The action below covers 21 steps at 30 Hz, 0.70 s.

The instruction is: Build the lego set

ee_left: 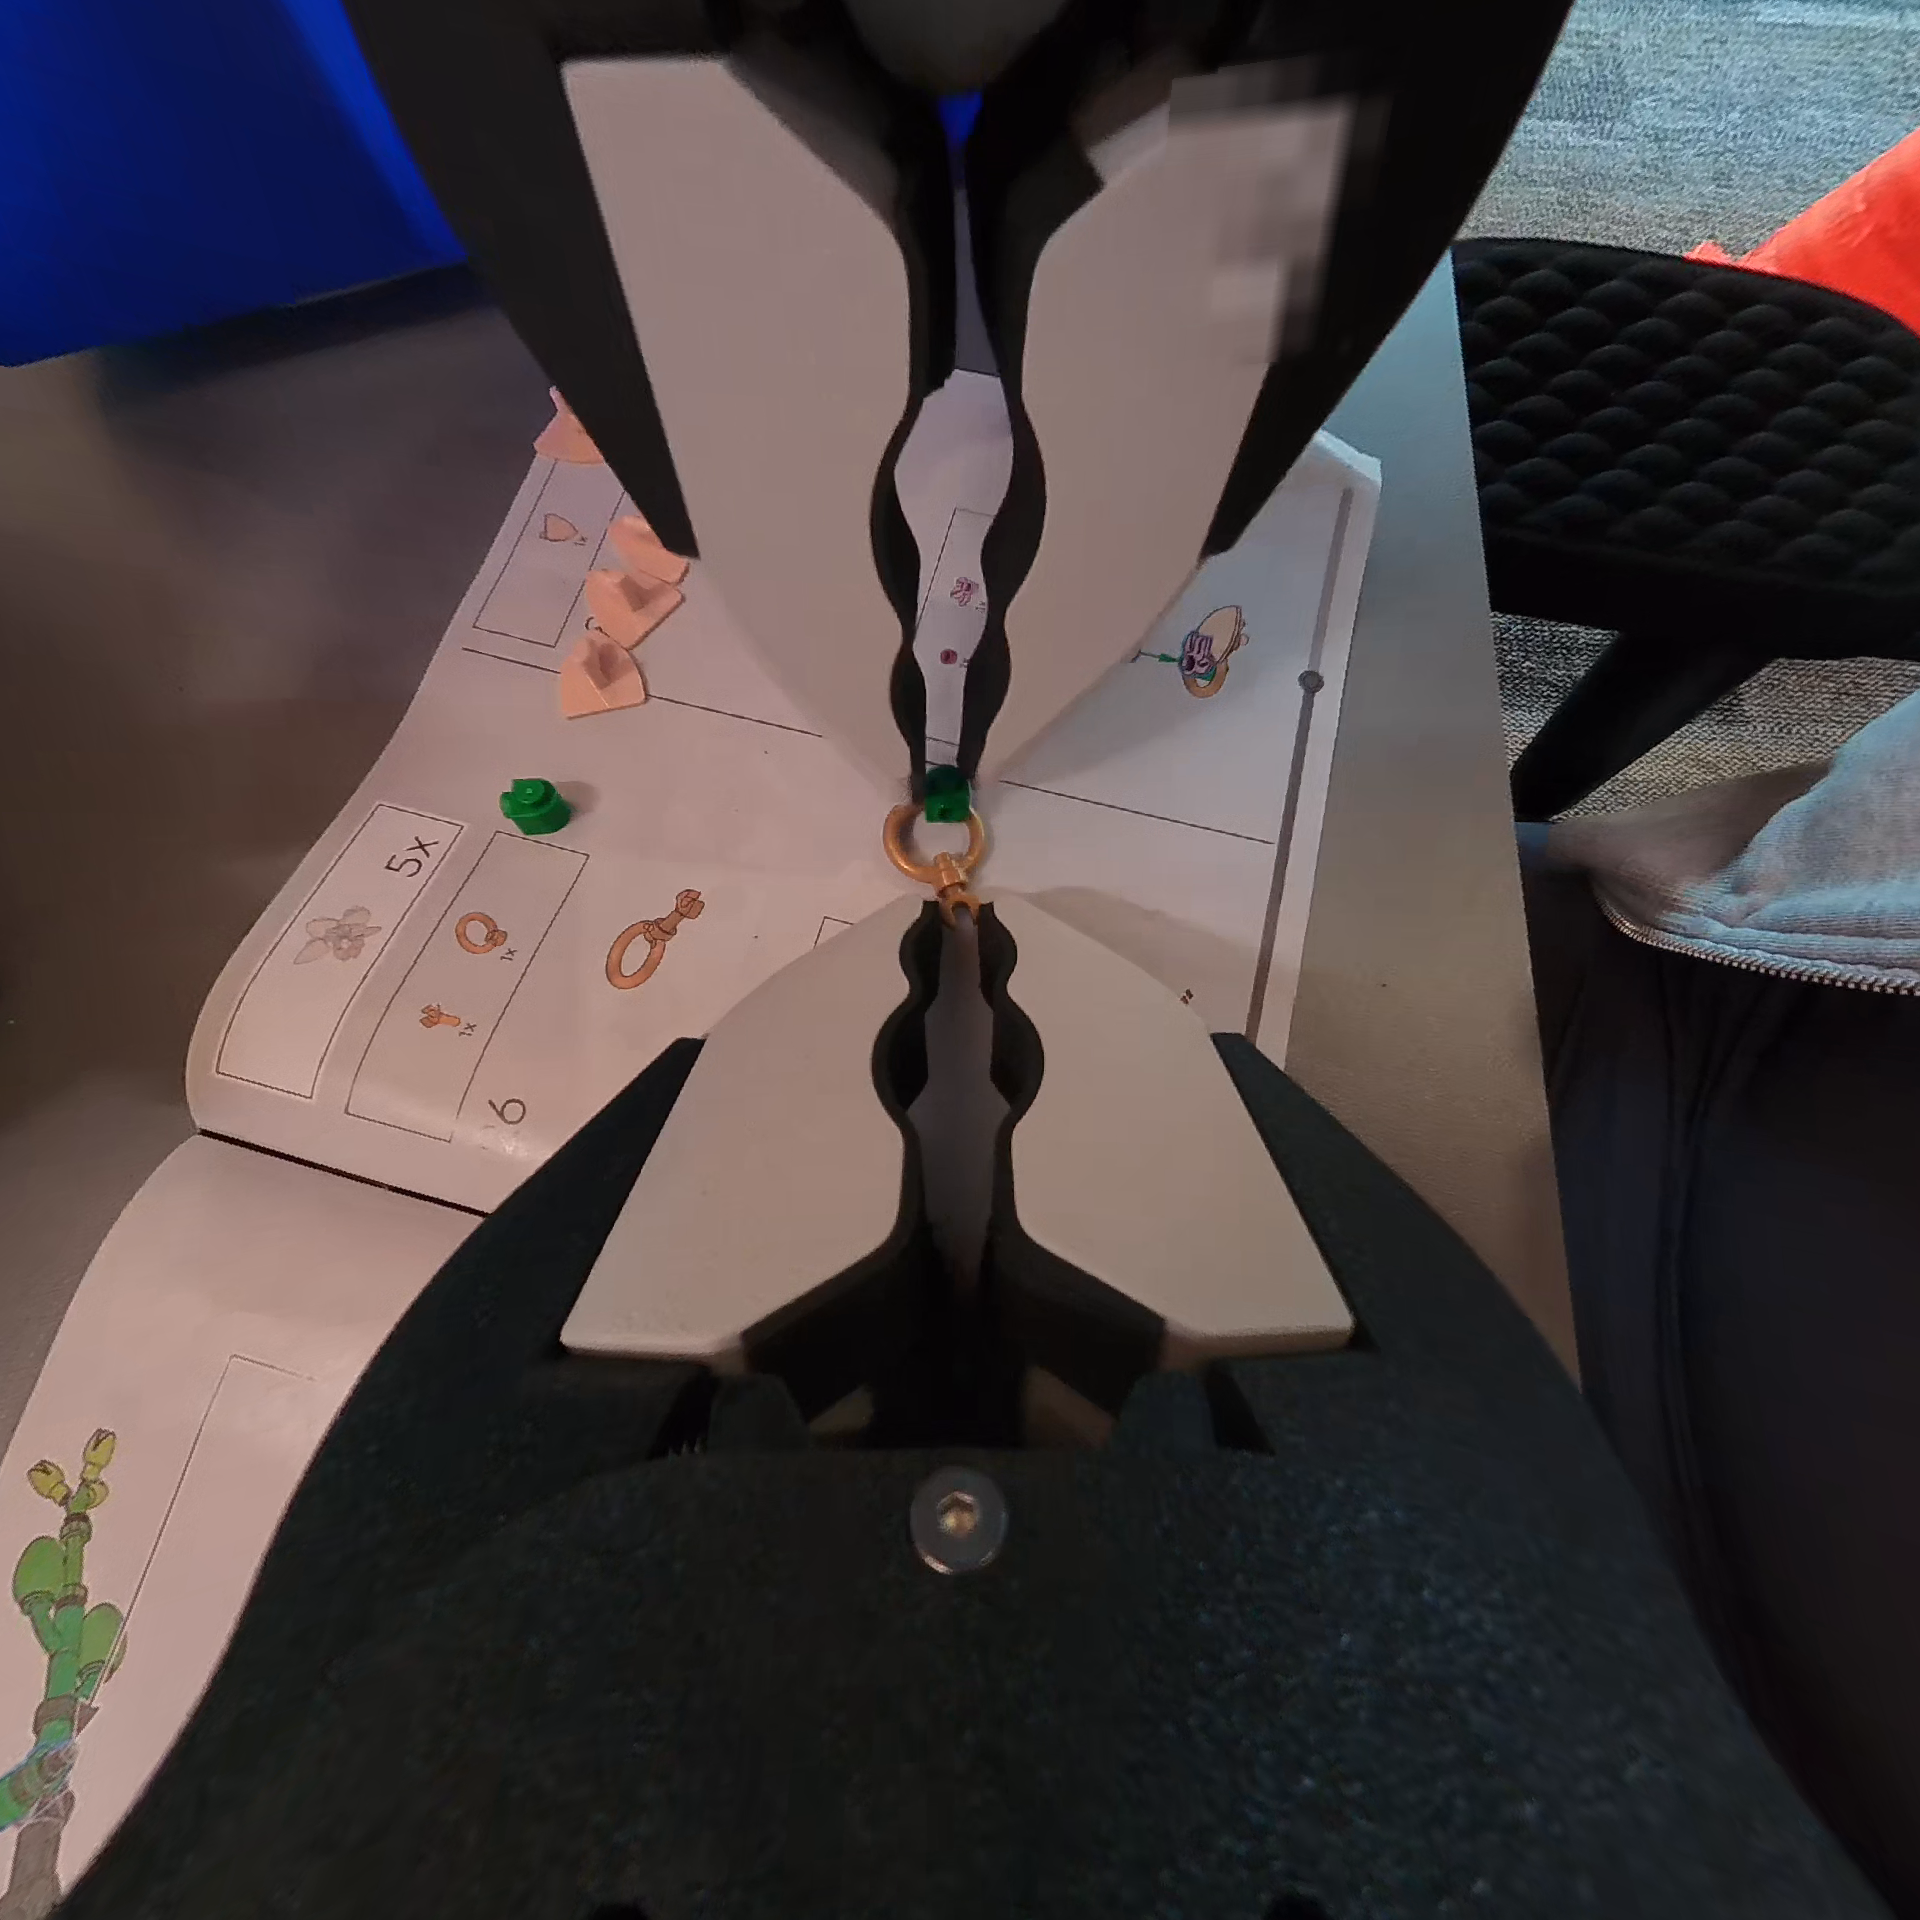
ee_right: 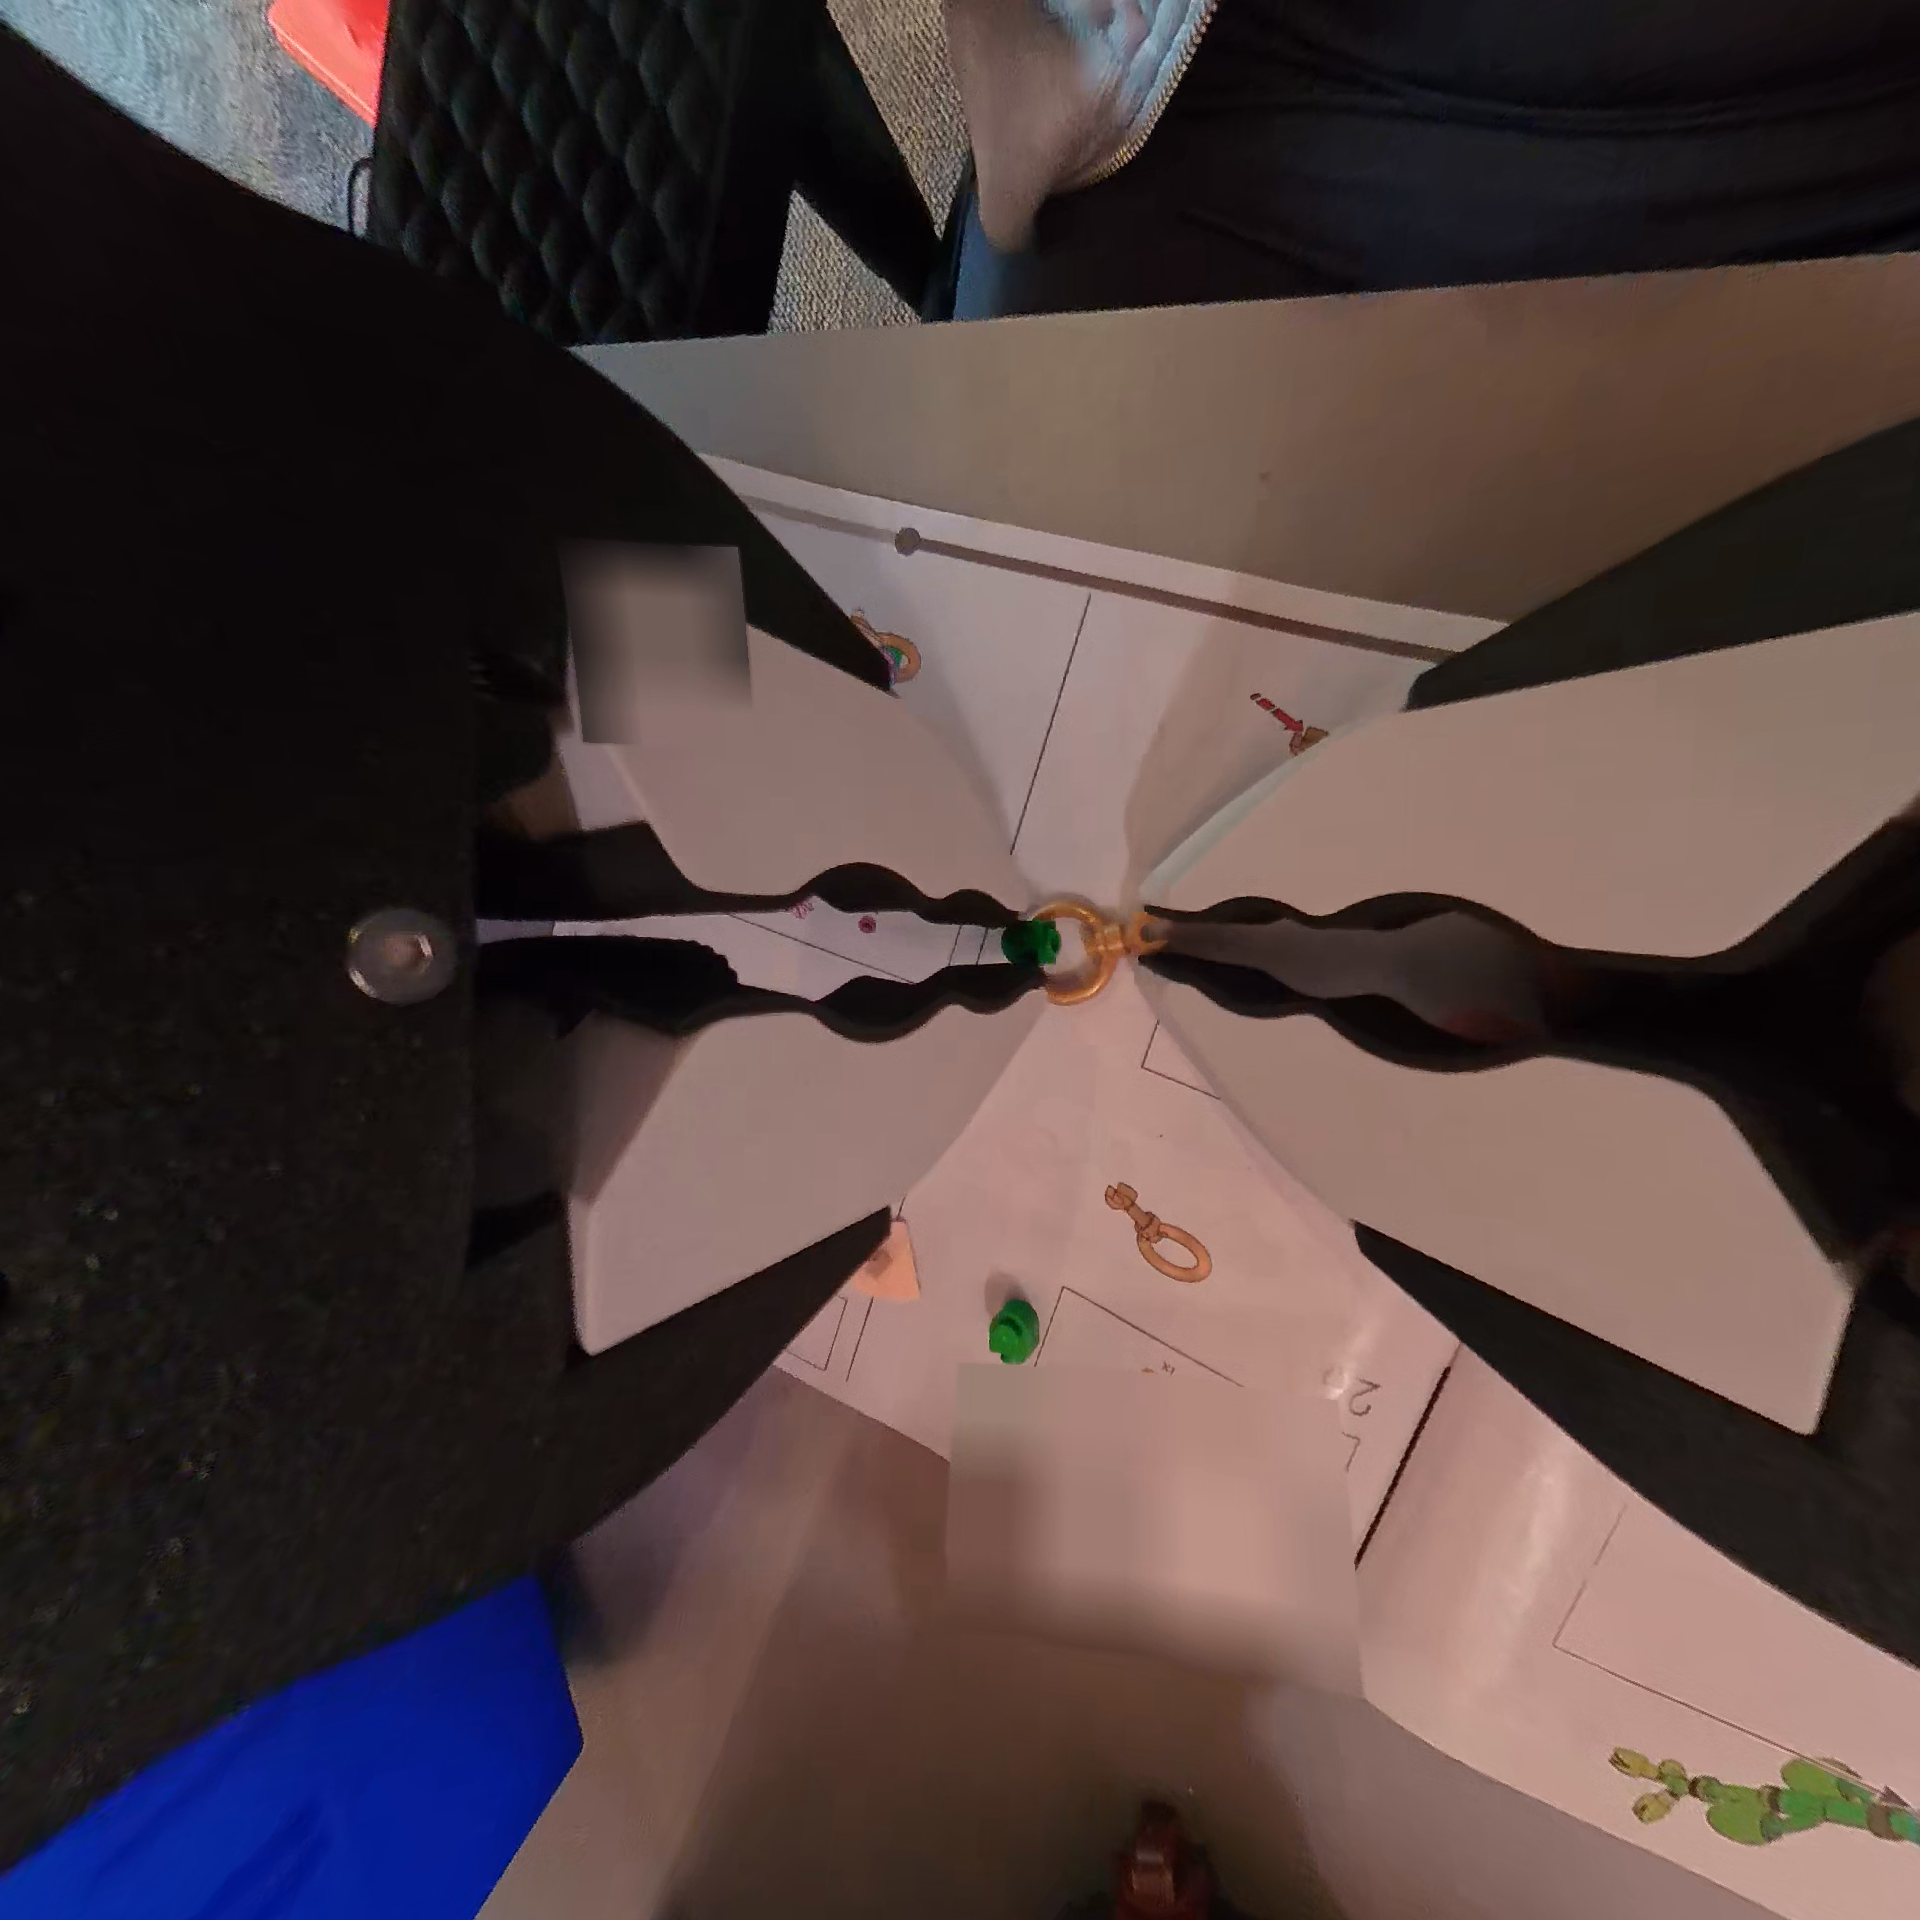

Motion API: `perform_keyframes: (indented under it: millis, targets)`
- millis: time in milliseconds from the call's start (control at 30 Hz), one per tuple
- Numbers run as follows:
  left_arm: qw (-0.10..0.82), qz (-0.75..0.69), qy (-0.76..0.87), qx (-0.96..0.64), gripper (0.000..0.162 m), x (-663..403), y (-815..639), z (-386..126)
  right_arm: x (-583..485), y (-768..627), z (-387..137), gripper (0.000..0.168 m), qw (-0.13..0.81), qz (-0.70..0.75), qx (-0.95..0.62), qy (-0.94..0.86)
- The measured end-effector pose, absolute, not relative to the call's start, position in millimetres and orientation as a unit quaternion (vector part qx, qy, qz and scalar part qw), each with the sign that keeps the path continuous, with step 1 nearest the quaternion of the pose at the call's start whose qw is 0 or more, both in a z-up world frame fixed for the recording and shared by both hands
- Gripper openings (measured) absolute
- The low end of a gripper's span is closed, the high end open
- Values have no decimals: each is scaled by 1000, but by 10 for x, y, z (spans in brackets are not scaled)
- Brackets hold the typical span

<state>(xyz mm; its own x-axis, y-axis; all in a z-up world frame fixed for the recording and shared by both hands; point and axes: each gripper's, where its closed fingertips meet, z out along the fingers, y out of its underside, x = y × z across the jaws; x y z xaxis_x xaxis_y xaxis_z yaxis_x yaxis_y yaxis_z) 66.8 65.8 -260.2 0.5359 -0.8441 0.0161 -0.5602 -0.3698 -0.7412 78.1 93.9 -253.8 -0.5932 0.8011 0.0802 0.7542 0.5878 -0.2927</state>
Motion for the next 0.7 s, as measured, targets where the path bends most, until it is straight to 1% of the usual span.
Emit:
perform_keyframes:
  millis: [167,400,600,700]
  targets:
    - [354,-199,439,-802,6,668,657,-2600,739,935,-2549,7,145,123,-419,-888]
    - [349,-207,435,-804,6,667,668,-2610,749,931,-2544,8,177,143,-398,-889]
    - [348,-209,434,-804,6,666,665,-2609,735,920,-2531,8,188,148,-392,-888]
    - [348,-209,434,-805,6,667,661,-2607,735,902,-2527,12,188,156,-391,-887]
